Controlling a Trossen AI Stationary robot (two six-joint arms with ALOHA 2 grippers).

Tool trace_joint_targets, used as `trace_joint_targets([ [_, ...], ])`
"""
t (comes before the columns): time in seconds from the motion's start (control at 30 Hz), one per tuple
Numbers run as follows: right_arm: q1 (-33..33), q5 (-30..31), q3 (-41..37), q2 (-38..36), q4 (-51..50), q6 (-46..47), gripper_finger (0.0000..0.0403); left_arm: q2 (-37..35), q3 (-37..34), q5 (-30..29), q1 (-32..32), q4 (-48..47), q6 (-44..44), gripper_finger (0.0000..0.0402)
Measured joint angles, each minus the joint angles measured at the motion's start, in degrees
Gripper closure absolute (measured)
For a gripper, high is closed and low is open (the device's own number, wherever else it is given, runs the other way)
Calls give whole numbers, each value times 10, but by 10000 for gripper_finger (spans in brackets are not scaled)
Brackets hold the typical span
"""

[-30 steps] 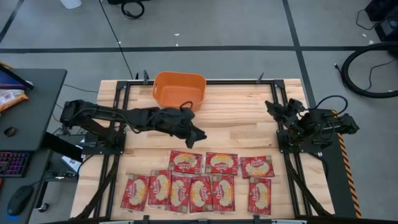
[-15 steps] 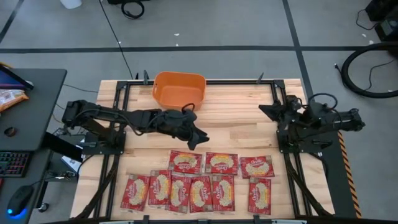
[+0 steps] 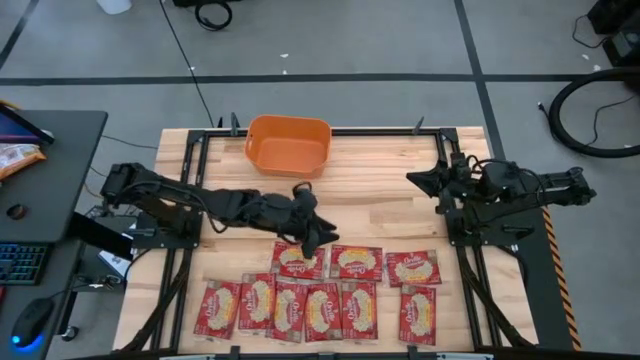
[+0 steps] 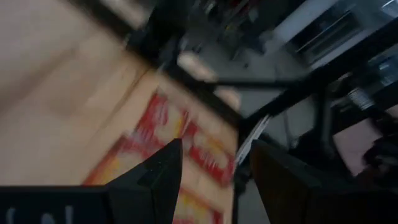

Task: Sort popcorn bags into baskets
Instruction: Put the red popcorn bag into the orange container

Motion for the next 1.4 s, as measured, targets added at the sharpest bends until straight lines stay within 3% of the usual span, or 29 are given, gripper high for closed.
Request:
trace_joint_targets([
  [0.2,0,-28,5,20,-20,10,386,51,7,95,-6,-14,-62,209],
  [0.4,0,-45,58,60,-124,2,386,105,74,150,-5,-76,-46,209],
  [0.57,0,-45,93,83,-166,-23,386,126,136,150,-5,-152,32,209],
  [0.7,0,-45,94,87,-168,-27,386,128,139,117,-8,-177,116,209],
  [0.93,0,-45,94,95,-196,-26,386,168,138,90,-15,-251,186,209],
  [1.2,0,-45,94,95,-195,-26,386,202,138,126,-6,-379,176,209],
  [1.4,0,-45,94,95,-187,-38,386,194,137,152,20,-465,241,210],
])
